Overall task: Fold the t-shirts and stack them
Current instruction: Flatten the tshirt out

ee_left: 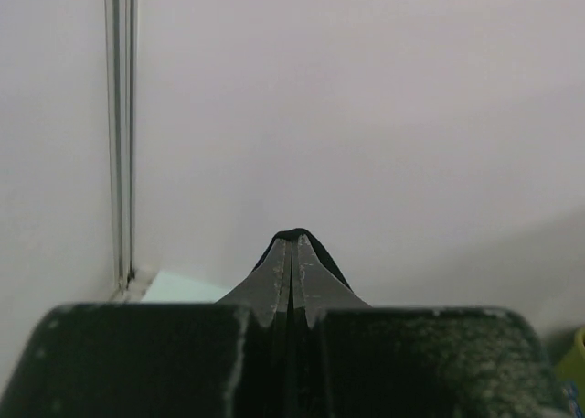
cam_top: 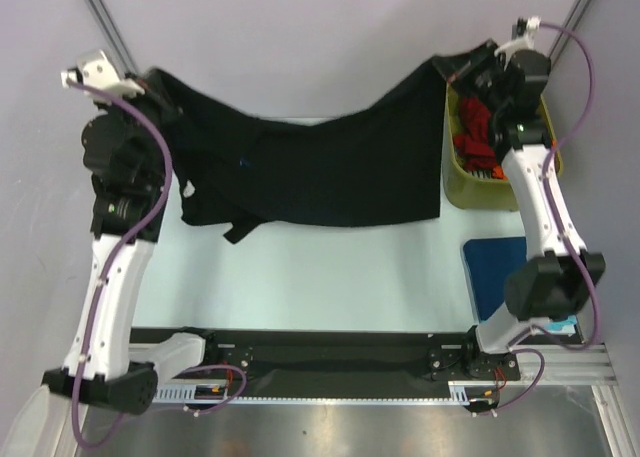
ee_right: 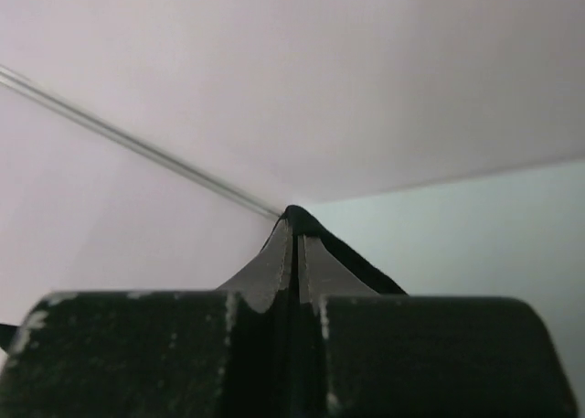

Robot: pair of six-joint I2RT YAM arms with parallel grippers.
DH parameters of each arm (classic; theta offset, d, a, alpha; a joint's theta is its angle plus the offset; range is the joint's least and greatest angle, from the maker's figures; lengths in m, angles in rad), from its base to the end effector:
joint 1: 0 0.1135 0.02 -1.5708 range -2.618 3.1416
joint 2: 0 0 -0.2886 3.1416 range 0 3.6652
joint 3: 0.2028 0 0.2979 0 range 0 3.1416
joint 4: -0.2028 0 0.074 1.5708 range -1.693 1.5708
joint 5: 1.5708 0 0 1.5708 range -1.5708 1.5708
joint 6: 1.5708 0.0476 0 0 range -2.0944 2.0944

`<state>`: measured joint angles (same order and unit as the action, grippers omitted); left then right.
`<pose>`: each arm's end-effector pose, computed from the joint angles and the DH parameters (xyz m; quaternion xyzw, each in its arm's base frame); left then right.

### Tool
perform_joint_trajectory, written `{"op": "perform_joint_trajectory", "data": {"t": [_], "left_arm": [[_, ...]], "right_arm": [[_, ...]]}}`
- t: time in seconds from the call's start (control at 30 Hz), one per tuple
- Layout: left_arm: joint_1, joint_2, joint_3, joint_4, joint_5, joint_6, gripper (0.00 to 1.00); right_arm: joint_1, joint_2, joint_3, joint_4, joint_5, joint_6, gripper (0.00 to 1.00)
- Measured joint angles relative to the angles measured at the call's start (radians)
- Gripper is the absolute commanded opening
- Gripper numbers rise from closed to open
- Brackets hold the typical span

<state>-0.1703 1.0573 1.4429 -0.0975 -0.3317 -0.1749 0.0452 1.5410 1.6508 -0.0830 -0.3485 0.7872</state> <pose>0.2393 -0.0254 0.5640 -0.1336 0.5898 -0.0384 0.7955 0.4124 0.0349 0.4968 0.1333 0.6853 0.3959 0.5965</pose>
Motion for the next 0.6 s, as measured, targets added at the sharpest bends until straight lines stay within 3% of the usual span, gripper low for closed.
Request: {"op": "perform_joint_trajectory", "data": {"t": [0.23,0.37,0.43,0.6], "left_arm": [[0.063,0.288,0.292,0.206,0.038,0.077,0.00],[0.103,0.502,0.541,0.288,0.091,0.071,0.00],[0.126,0.608,0.679,0.317,0.128,0.047,0.00],[0.190,0.814,0.960,0.369,0.212,-0.047,0.00]], "right_arm": [[-0.008,0.430,0.499,0.080,0.011,0.055,0.00],[-0.007,0.729,0.932,0.082,0.033,0.128,0.00],[-0.009,0.774,0.984,0.117,0.056,0.172,0.00],[-0.021,0.751,0.923,0.206,0.102,0.232,0.00]]}}
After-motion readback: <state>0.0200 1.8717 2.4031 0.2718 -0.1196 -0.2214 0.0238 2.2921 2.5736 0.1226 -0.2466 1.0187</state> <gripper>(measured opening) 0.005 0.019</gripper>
